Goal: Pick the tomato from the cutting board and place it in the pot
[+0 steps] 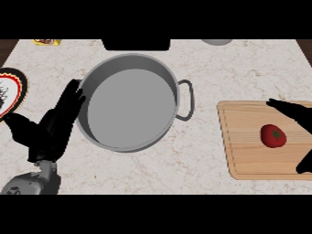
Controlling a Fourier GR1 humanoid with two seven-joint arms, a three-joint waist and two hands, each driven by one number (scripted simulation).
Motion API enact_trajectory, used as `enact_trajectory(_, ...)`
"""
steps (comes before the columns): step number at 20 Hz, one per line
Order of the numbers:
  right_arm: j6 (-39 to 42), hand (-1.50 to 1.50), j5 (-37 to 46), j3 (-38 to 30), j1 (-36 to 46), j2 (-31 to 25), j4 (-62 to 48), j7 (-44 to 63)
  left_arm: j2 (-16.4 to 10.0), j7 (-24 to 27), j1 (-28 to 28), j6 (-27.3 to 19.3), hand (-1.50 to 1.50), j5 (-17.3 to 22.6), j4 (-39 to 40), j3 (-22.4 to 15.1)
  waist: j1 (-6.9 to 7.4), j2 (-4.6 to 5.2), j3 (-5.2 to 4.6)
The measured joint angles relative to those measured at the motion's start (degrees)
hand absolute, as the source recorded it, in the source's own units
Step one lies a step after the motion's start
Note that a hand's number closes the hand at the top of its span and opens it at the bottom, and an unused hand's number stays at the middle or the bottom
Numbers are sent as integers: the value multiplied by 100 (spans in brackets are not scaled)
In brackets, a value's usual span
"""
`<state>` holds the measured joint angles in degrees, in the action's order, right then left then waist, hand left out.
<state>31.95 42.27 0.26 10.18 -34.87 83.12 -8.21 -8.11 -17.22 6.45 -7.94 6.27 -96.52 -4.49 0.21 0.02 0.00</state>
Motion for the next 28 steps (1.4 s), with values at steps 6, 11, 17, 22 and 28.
enact_trajectory(6, -72, -150, 544, 173, 117, 153, -259, -71, 26, -41, 111, 119, 0, -10, 80, 155, -7, 1, 1)
enact_trajectory(11, -236, -150, 990, 241, 229, 235, -700, -135, 50, -80, 64, 213, 0, -22, 37, 216, -2, 1, 1)
enact_trajectory(17, -340, -150, 1403, 285, 431, 405, -1214, -274, 149, -161, 46, 230, 0, -118, -79, 224, -2, -1, 0)
enact_trajectory(22, -508, 150, 1385, 267, 547, 564, -1523, -755, 86, -189, -25, 352, 0, -87, -130, 331, 2, 1, 2)
enact_trajectory(28, -806, 150, 1433, 171, 500, 615, -1509, -1219, 229, -249, 205, 245, 0, -261, 15, 298, -15, -1, 0)
